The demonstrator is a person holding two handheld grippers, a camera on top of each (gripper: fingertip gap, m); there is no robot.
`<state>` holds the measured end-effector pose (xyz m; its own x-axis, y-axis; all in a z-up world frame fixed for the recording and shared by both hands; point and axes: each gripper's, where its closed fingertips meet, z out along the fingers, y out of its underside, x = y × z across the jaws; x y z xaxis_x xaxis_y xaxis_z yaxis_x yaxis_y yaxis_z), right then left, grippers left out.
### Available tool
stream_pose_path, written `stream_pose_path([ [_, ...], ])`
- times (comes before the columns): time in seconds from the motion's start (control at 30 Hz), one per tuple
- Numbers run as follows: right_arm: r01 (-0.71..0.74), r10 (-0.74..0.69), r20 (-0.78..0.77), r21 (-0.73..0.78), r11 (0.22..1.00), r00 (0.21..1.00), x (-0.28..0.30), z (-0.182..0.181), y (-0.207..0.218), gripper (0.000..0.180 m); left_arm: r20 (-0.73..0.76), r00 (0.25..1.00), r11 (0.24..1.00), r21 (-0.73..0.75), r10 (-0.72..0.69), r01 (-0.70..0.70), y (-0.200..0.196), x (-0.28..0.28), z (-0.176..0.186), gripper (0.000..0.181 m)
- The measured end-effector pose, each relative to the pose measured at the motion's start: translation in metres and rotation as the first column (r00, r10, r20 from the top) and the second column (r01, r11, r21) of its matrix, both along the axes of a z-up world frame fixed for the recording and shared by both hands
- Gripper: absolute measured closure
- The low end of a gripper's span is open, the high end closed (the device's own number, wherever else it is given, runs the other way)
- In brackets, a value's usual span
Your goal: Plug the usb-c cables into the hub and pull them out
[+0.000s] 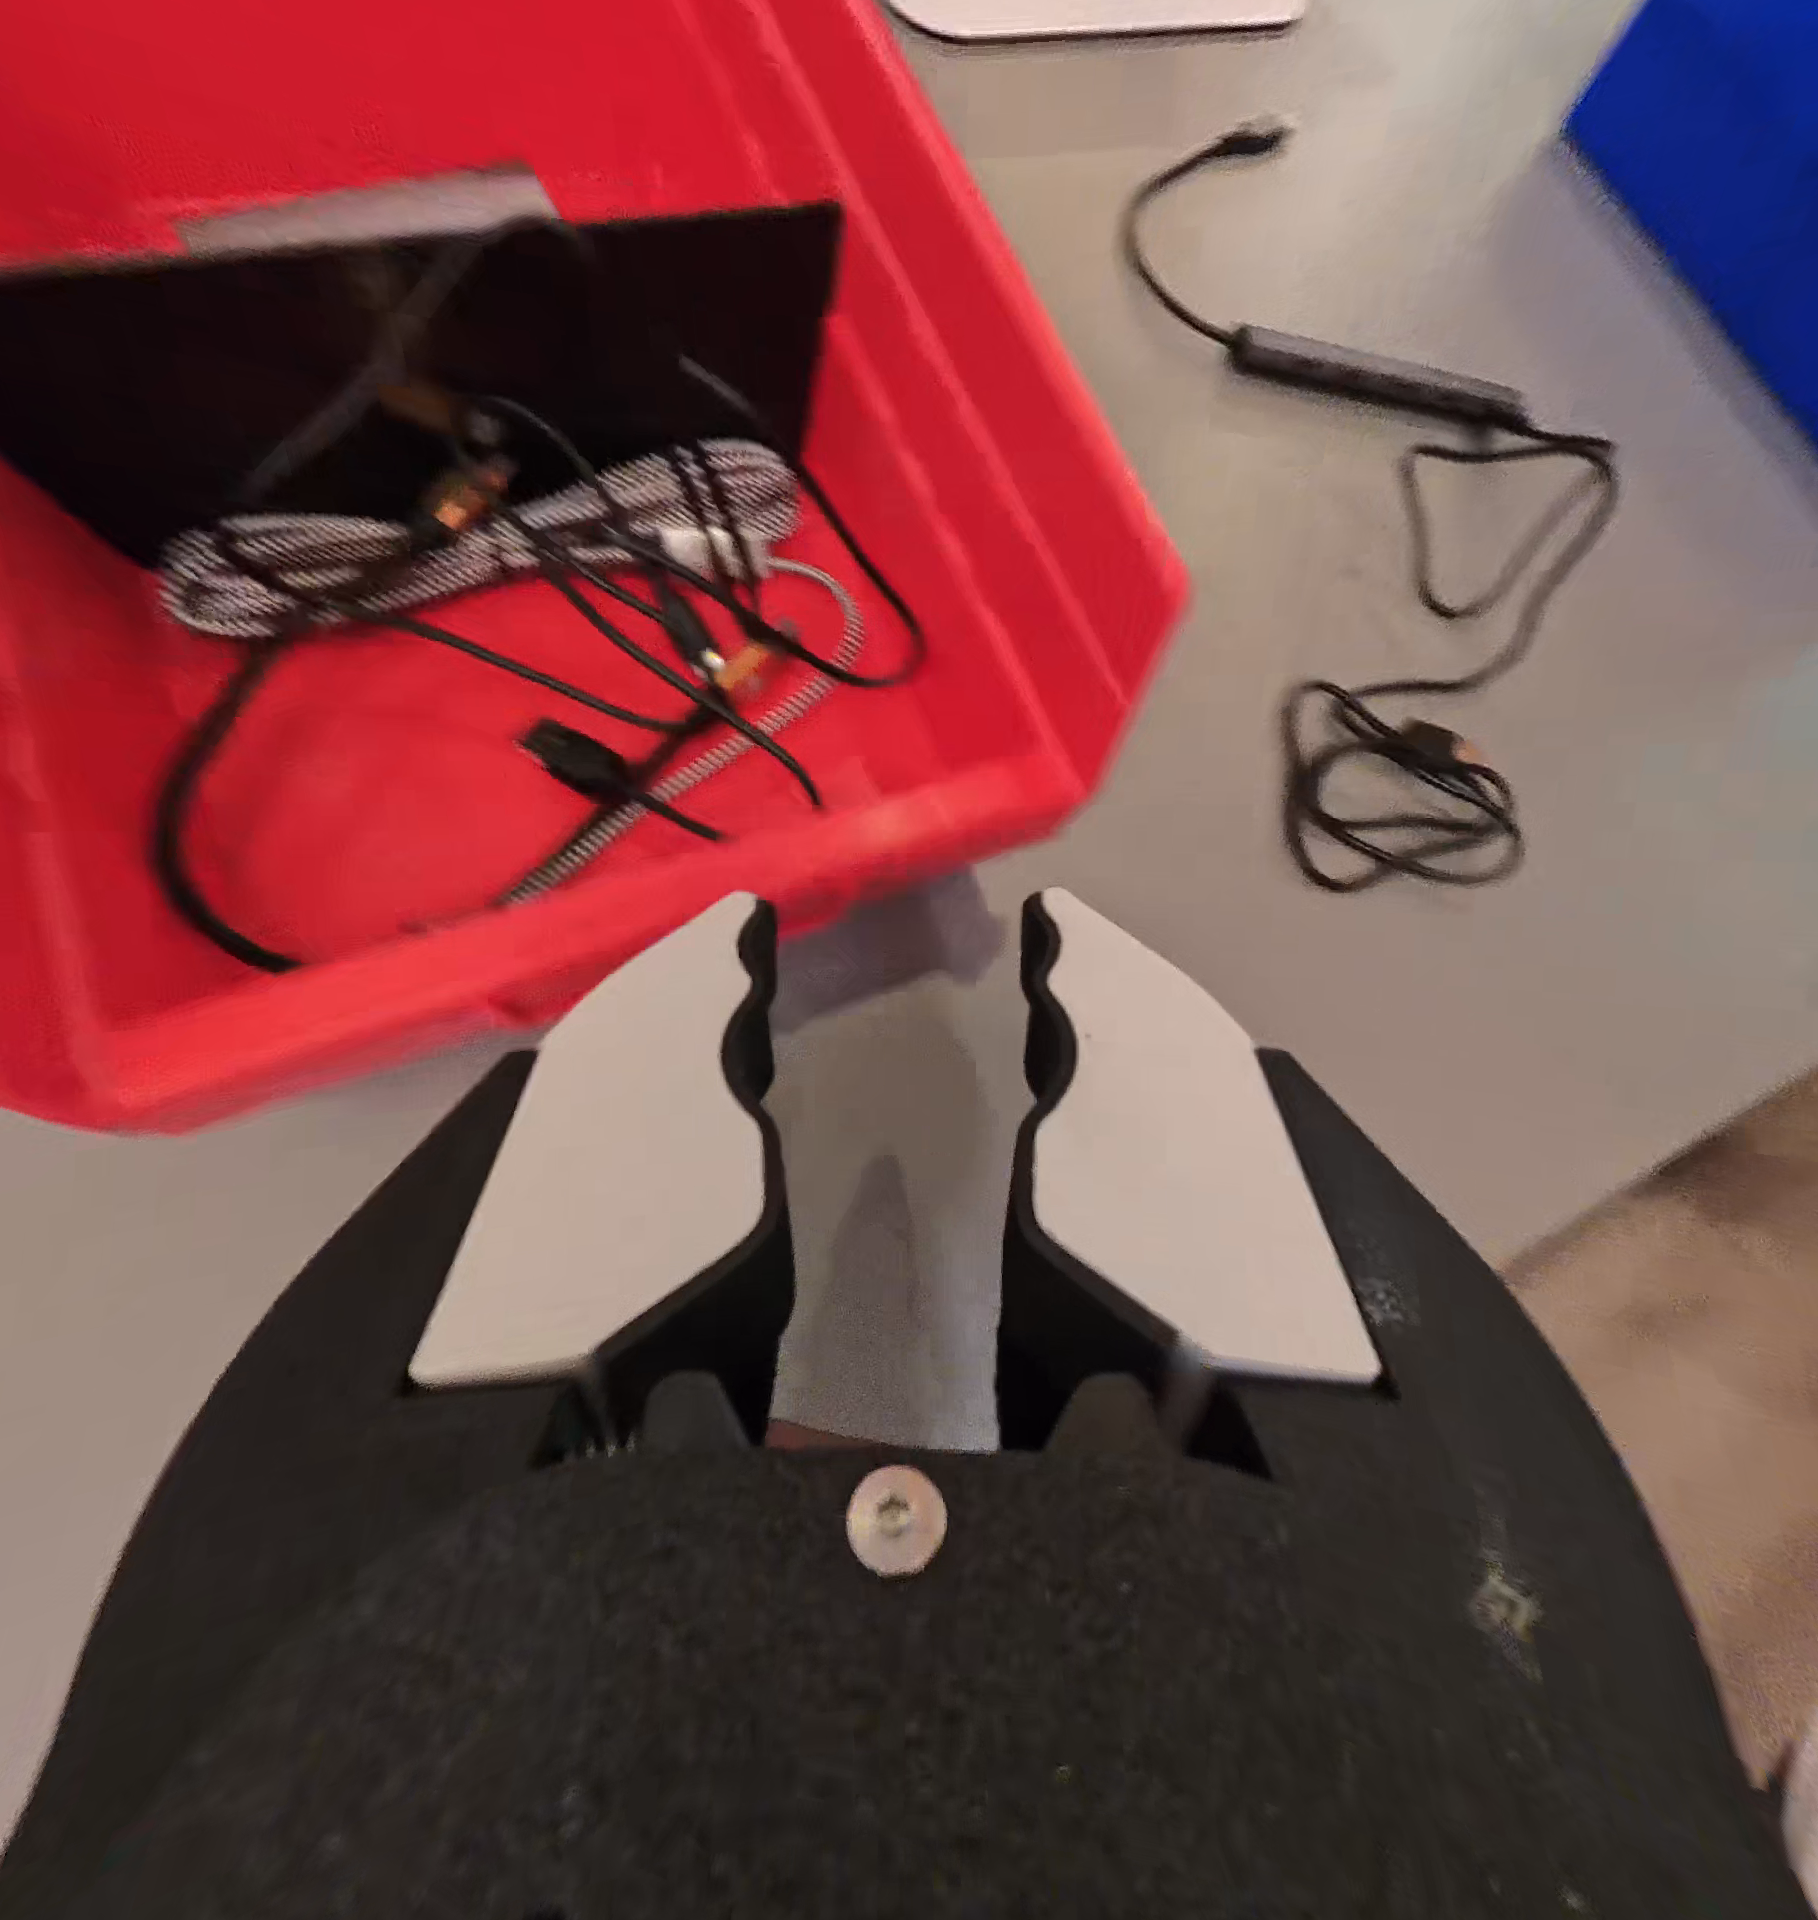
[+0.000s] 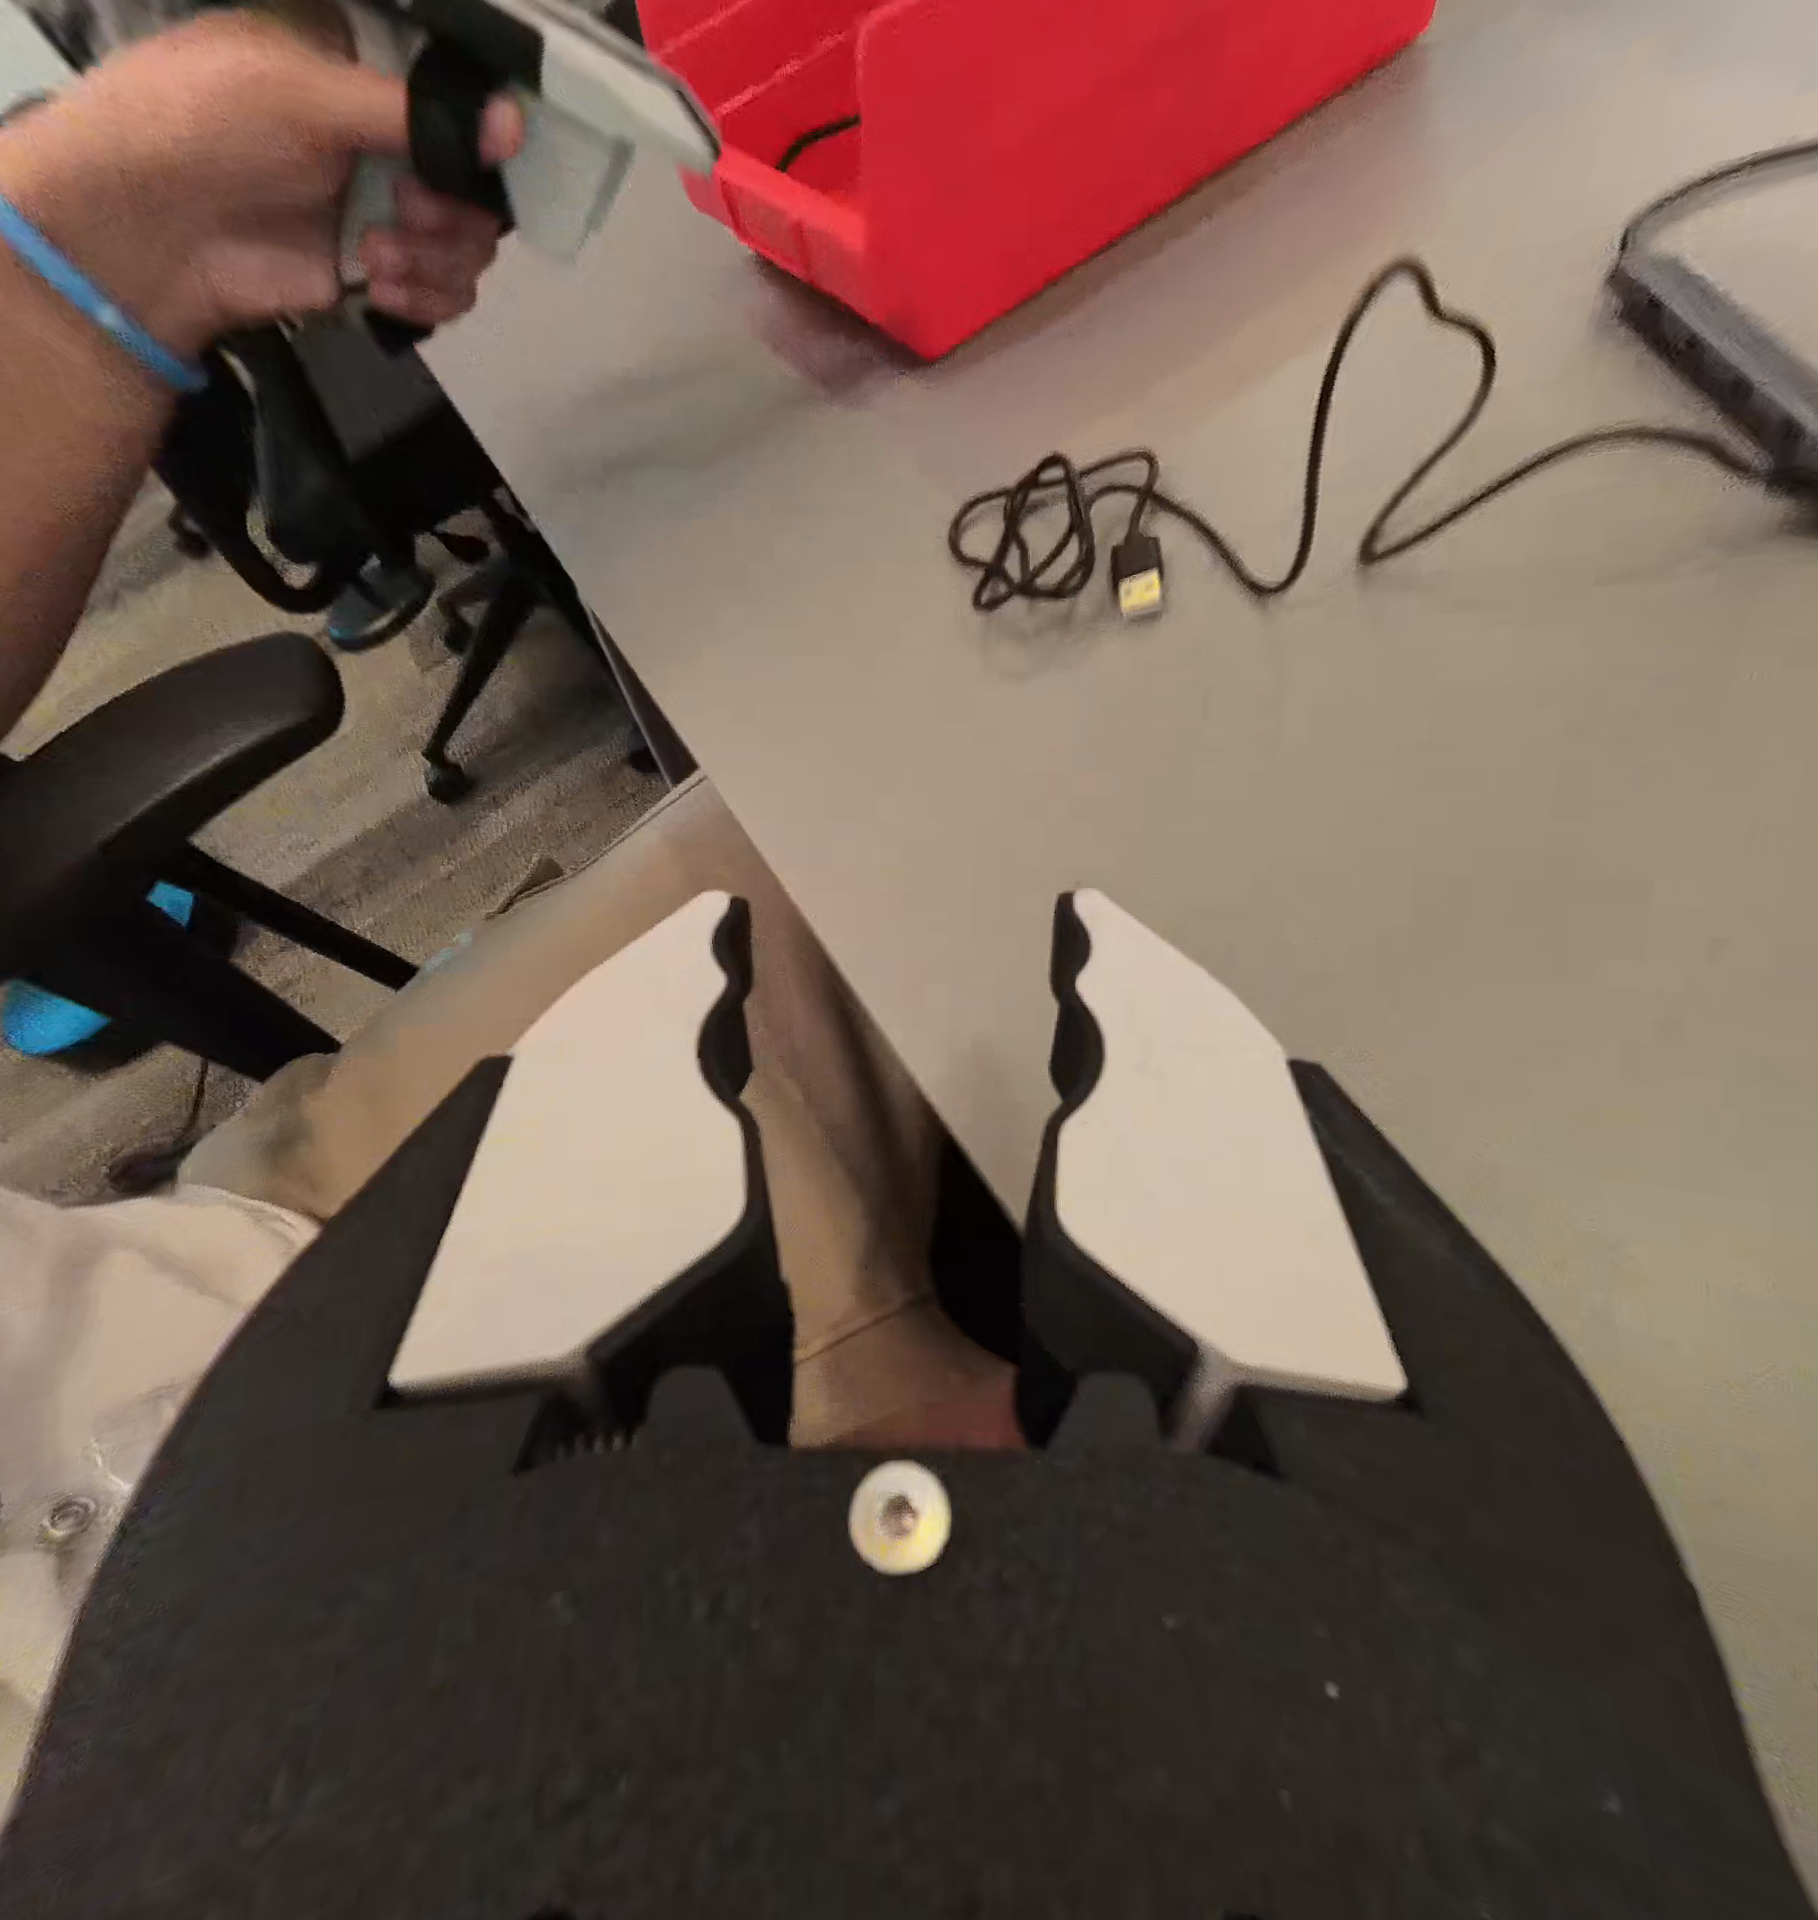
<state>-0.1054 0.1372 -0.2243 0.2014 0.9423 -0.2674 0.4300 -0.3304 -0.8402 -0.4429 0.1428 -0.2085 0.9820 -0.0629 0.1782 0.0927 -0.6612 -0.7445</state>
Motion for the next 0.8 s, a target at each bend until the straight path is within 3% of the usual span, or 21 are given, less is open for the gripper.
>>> stream_pose_path([
  [0.1,0.015,-0.015,-0.010,0.003,1.000,1.000,0.012,-0.011,-0.007,0.126,0.007,0.998,0.994,-0.083,0.069,-0.068,0.036,-0.031,0.004,0.137],
  [0.2,-0.008,0.008,-0.013,0.012,1.000,1.000,0.012,-0.011,-0.013,0.127,0.046,0.998,0.981,-0.191,0.053,-0.043,0.069,-0.036,-0.002,0.132],
  [0.4,-0.039,0.039,-0.064,-0.013,0.999,0.997,0.013,-0.005,-0.022,0.129,-0.057,0.995,0.904,-0.414,0.087,-0.103,0.089,-0.061,-0.039,0.139],
  [0.47,-0.043,0.042,-0.050,-0.027,0.999,0.998,0.014,-0.010,-0.023,0.129,-0.080,0.995,0.890,-0.446,0.064,-0.093,0.087,-0.063,-0.047,0.173],
  [0.53,-0.048,0.047,-0.042,-0.020,0.999,0.998,0.015,-0.012,-0.023,0.129,-0.126,0.989,0.902,-0.415,0.074,-0.120,0.087,-0.069,-0.041,0.179],
  [0.67,-0.042,0.041,-0.036,-0.007,0.999,0.998,0.015,-0.013,-0.021,0.130,-0.226,0.965,0.958,-0.220,0.132,-0.182,0.089,-0.083,0.019,0.180],
  [0.8,-0.011,0.010,-0.035,-0.022,1.000,0.999,0.015,-0.015,-0.014,0.132,-0.265,0.947,0.984,0.055,0.179,-0.171,0.088,-0.079,0.117,0.180],
])
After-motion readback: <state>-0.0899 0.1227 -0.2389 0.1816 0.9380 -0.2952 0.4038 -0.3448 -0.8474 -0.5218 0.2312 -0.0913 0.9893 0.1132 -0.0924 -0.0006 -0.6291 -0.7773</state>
